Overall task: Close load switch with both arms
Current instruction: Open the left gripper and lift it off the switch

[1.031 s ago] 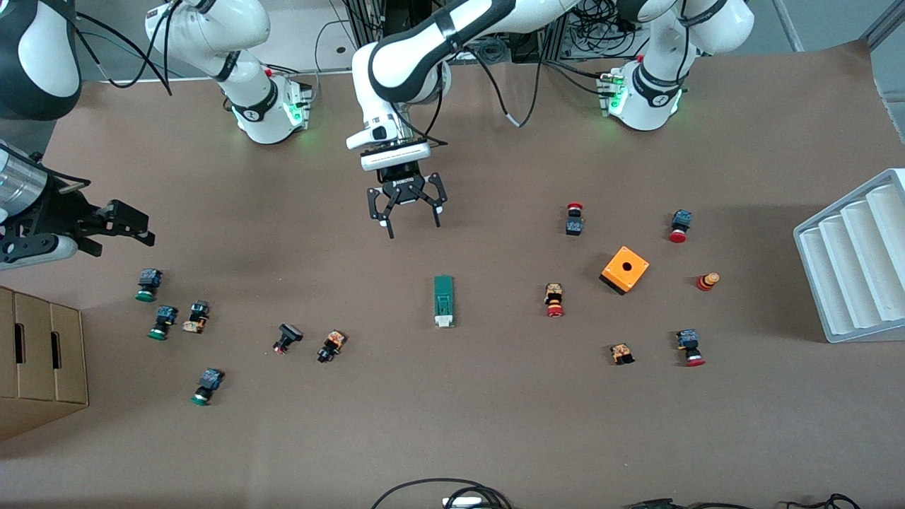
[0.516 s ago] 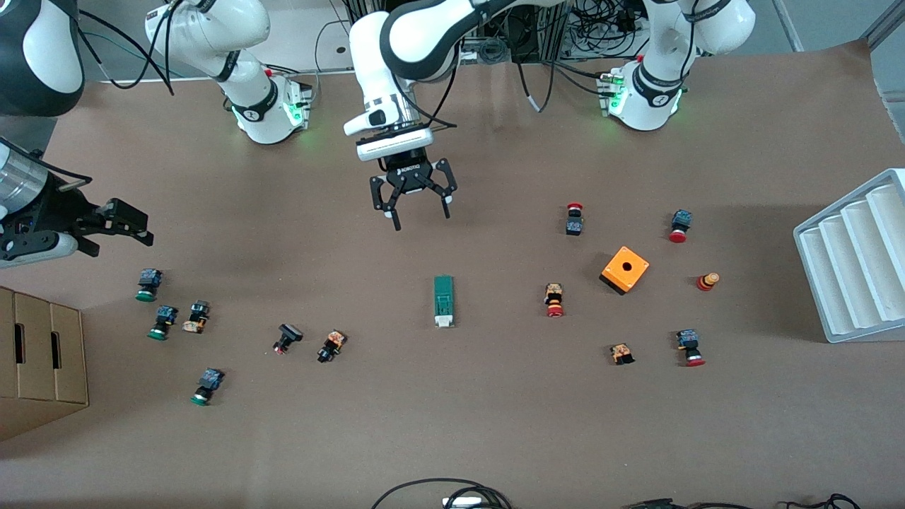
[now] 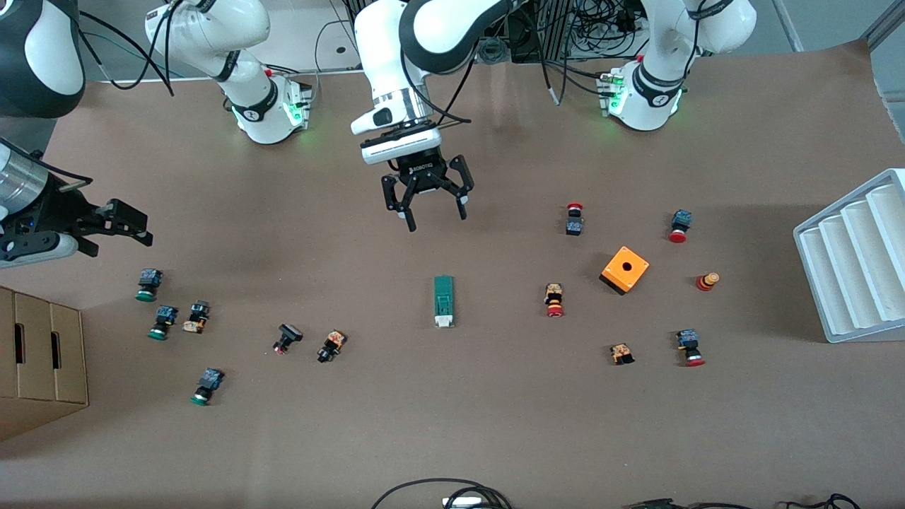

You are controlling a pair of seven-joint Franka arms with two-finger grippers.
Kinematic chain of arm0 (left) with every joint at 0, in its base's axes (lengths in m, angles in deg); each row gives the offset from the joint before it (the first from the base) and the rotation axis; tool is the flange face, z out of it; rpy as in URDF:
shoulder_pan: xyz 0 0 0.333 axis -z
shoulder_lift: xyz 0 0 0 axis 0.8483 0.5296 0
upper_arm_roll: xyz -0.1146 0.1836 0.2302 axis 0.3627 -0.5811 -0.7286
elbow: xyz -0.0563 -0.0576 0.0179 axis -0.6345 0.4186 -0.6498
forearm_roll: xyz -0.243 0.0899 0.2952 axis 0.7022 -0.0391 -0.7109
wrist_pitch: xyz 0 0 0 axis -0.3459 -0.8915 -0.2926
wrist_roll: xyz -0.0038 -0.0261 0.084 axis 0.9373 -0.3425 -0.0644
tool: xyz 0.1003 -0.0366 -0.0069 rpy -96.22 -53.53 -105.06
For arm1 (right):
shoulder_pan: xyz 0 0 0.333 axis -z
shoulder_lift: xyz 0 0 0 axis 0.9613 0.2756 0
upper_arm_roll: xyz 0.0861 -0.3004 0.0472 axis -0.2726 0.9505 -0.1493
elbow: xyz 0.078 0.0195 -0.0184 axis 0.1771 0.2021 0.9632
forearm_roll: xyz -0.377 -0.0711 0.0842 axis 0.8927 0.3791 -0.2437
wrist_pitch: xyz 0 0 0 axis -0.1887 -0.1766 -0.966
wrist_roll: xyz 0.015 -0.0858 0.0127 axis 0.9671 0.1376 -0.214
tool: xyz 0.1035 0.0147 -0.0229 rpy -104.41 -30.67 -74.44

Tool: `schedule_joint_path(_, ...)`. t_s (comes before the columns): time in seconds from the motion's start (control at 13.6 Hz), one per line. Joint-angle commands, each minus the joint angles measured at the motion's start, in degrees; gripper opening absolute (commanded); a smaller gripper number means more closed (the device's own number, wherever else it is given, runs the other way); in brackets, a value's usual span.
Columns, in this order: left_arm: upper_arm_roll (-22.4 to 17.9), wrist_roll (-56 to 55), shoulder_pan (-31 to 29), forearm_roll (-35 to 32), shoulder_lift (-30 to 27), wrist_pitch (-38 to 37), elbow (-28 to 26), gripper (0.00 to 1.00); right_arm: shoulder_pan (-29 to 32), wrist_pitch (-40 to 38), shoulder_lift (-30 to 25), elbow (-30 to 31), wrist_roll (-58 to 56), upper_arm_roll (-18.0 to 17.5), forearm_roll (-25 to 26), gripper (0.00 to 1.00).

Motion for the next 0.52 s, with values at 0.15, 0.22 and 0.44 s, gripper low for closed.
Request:
schedule_joint_path(0.15, 0.1, 7.9, -3.1, 4.6, -4.6, 0.8, -1.2, 1.00, -0.6, 0.2, -0.9, 0.7, -0.5, 0.7, 1.3, 1.00)
schedule_joint_path(0.22, 0.2, 9.8, -3.3, 6.0, -5.5, 0.8, -1.2, 1.00, -0.6, 0.3, -0.9, 0.7, -0.5, 0.7, 1.3, 1.00)
schedule_joint_path(0.44, 0.2, 15.1, -6.8, 12.0, -9.4, 1.5, -1.2, 1.00, -0.6, 0.3, -0.9, 0.7, -0.6, 0.7, 1.3, 1.00)
